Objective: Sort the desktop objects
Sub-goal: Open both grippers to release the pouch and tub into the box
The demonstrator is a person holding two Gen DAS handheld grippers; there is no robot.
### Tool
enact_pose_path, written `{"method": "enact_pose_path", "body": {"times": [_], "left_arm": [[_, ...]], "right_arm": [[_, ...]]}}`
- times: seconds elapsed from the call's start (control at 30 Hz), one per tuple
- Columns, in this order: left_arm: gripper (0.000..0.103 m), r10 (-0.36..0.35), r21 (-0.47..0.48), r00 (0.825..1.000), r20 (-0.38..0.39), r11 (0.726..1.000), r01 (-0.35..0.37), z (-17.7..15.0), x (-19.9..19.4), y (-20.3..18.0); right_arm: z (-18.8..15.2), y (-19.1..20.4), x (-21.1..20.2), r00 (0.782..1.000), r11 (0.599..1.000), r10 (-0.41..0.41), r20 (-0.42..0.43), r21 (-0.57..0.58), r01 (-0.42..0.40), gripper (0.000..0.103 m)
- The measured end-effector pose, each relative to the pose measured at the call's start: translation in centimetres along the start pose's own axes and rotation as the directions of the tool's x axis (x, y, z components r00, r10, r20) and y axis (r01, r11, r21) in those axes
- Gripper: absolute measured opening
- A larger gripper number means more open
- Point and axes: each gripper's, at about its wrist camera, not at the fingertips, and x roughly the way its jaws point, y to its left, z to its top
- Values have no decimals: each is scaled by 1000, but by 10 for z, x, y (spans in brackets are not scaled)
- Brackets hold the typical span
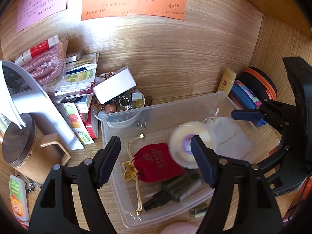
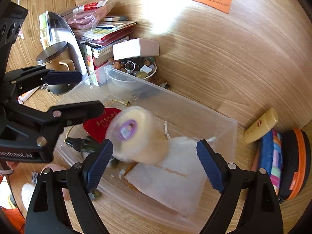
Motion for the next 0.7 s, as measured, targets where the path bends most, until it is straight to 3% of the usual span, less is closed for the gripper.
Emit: {"method": "enact_pose_path", "body": {"times": [0.37,0.7], "left_arm": [[87,35,15,999,13,999,-35,-9,-23,-8],[89,76,20,997,8,997,-76,-27,-42,-10]], "right_arm": [[-20,-1,-23,999,999,-24,23,42,23,86],[-40,6,-45,998,998,-6,55,70,2,87]]}}
